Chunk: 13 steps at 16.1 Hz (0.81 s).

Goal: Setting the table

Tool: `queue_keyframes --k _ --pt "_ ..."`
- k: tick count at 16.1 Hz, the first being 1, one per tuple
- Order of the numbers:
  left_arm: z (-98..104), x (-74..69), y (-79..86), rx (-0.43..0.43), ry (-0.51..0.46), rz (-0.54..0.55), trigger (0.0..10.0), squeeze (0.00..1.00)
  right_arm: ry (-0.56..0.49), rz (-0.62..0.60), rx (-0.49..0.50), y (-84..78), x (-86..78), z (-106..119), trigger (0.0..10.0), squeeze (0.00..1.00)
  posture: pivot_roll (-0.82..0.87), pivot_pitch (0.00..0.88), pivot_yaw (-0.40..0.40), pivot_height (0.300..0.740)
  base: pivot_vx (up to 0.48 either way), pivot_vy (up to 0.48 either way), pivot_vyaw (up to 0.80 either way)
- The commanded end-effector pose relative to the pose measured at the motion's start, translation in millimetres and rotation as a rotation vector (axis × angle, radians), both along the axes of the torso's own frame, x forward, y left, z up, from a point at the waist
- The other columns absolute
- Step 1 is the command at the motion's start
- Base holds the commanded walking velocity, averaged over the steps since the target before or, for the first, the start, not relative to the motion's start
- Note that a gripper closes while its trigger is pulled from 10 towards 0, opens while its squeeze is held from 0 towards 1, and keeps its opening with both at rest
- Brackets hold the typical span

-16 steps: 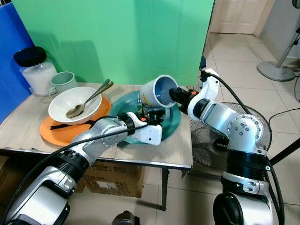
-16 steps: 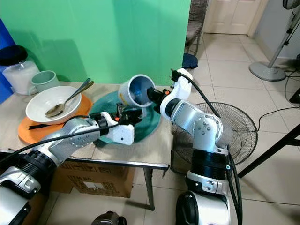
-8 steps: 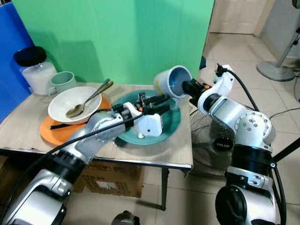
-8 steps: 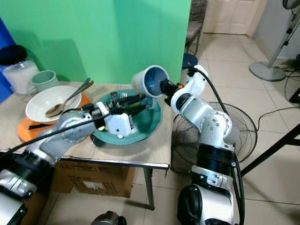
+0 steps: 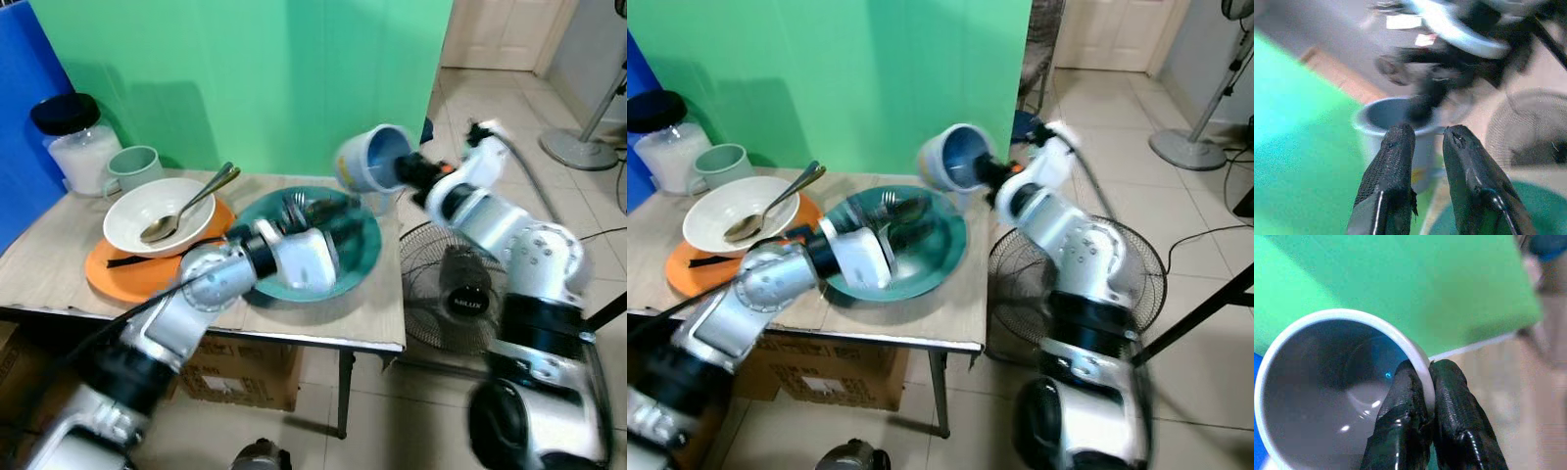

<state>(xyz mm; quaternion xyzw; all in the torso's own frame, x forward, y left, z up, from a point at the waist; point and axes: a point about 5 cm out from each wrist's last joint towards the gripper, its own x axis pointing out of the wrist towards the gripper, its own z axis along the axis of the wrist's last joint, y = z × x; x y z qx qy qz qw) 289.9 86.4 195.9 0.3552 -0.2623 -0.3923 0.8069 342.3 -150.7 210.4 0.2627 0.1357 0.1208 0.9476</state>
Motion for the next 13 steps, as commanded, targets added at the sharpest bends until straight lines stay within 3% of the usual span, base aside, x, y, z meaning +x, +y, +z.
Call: queue_keyframes --k 1,3,5,8,9,10,12,13 --pt "7.8 3.4 12.3 -0.084 0.045 0.091 10.0 0.0 -0.088 0.01 -0.083 -0.8 -5.7 13.7 0.0 0.0 0.12 0.0 0.022 0.727 0.0 0.0 0.0" --pt "8.2 -4.1 15.9 -0.168 0.127 0.159 10.0 0.0 -0.127 -0.001 -0.133 -12.4 -18.3 22.4 0.0 0.0 0.12 0.0 0.01 0.727 0.0 0.0 0.0" --pt "6.0 -10.6 17.9 -0.199 0.177 0.213 10.0 0.0 -0.18 -0.004 -0.227 -21.5 -30.5 27.2 0.0 0.0 0.12 0.0 0.002 0.727 0.0 0.0 0.0" --pt "6.0 -10.6 17.9 -0.199 0.177 0.213 10.0 0.0 -0.18 -0.004 -0.227 -21.5 -30.5 27.2 0.0 0.0 0.12 0.0 0.002 0.727 0.0 0.0 0.0" --pt "5.2 -12.9 19.6 -0.21 0.192 0.251 10.0 0.0 -0.214 -0.011 -0.274 -25.2 -36.1 29.3 0.8 0.0 0.12 0.0 0.002 0.727 0.0 0.0 0.0" --pt "-2.3 -15.8 25.9 -0.328 0.274 0.359 10.0 0.0 -0.266 -0.046 -0.374 -27.8 -55.6 11.8 10.0 0.0 0.11 0.0 -0.006 0.727 0.0 0.0 -0.56" --pt "-26.0 -25.6 32.9 -0.519 0.46 0.53 10.0 0.0 -0.27 -0.15 -0.47 -30.6 -95.7 -22.7 10.0 0.0 0.11 0.0 -0.006 0.727 0.0 0.0 -0.8" --pt "-27.8 -27.2 32.5 -0.539 0.475 0.545 10.0 0.0 -0.248 -0.178 -0.477 -32.5 -98.9 -25.6 10.0 0.0 0.11 0.0 -0.006 0.727 0.0 0.0 -0.8"
